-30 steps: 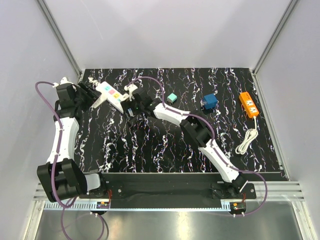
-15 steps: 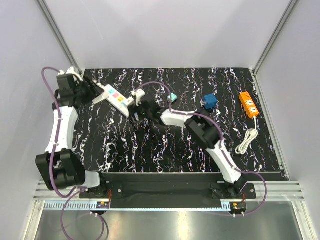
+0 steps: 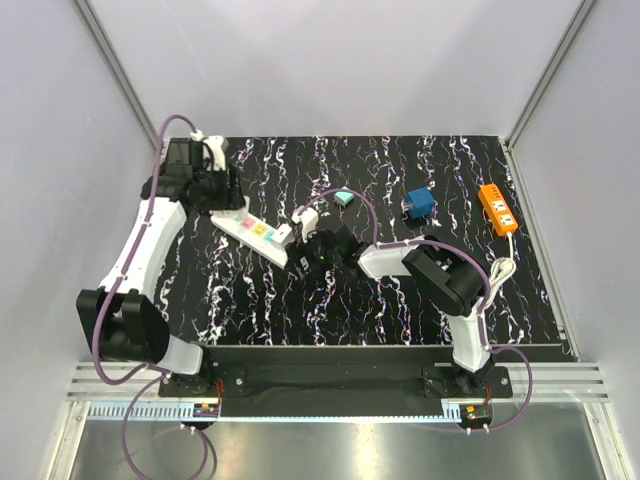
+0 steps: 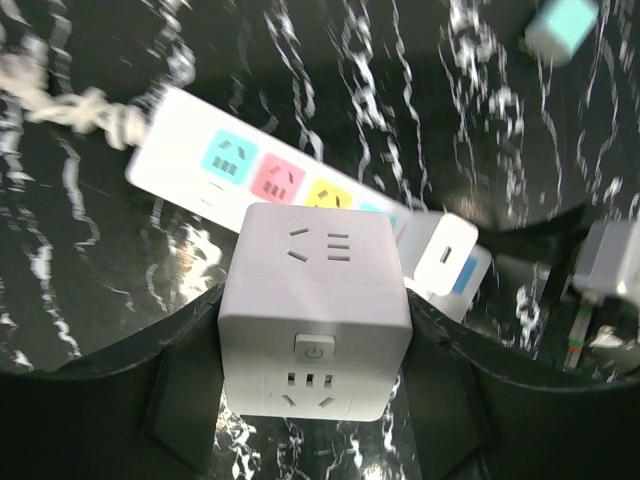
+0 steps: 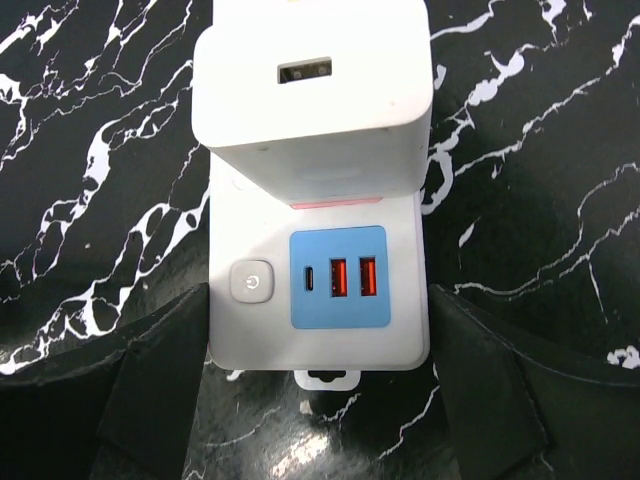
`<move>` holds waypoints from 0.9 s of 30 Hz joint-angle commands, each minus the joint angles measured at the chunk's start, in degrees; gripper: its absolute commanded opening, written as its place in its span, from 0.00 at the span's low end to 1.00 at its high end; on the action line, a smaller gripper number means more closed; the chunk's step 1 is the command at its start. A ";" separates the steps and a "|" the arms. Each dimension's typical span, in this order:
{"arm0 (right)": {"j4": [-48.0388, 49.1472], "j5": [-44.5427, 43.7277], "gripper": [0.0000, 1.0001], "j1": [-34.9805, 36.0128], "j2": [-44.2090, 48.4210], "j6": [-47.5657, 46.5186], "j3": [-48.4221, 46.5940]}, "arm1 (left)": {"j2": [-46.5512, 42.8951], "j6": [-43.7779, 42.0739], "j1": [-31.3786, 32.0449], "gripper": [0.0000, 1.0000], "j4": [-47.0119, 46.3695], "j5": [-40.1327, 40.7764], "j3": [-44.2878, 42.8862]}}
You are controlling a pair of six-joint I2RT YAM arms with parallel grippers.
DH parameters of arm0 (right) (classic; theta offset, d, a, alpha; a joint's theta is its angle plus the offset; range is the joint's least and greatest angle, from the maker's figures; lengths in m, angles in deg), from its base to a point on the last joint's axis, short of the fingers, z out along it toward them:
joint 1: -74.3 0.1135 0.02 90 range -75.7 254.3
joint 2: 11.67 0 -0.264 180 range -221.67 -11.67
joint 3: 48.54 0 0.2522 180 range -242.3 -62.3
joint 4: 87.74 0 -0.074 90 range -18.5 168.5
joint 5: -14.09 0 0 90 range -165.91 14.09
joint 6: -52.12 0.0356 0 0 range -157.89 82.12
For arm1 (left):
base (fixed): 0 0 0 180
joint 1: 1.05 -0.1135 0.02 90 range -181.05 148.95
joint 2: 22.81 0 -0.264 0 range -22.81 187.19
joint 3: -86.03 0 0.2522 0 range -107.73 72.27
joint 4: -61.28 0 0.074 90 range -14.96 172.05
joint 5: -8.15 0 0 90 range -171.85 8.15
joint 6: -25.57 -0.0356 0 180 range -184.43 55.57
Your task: Insert the plug
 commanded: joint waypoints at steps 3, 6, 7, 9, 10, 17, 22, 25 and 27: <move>2.56 -1.33 0.12 0.08 4.18 0.04 1.88 | 0.63 -2.84 2.78 0.00 3.50 0.55 -2.08; -0.94 -11.32 0.00 0.08 3.93 3.55 0.13 | -1.74 -0.56 2.87 0.00 2.72 1.24 -0.85; -2.18 -14.48 0.00 0.08 3.66 4.52 -0.75 | -2.88 1.88 2.87 0.00 2.28 4.38 -0.41; -5.42 -20.30 0.00 0.08 2.70 9.87 -2.95 | -3.51 3.74 2.69 0.00 1.57 7.83 0.39; -6.75 -21.88 0.00 0.17 2.52 12.15 -3.57 | -3.77 5.32 2.17 0.00 1.57 9.67 0.39; -15.38 -33.24 0.00 2.27 2.96 36.14 -4.27 | -3.51 10.87 -1.70 0.00 0.34 7.93 0.04; -20.82 -32.19 0.27 7.37 -0.20 43.10 -11.82 | -2.81 11.13 -1.70 0.00 -0.36 3.81 -3.03; -21.70 -29.46 0.37 9.13 -1.09 46.18 -15.52 | -2.98 11.31 -1.70 0.00 -1.06 -0.93 -3.13; -22.32 -28.67 0.43 9.84 -1.09 46.80 -17.28 | -3.33 9.74 -1.53 0.00 -1.33 -4.27 -2.69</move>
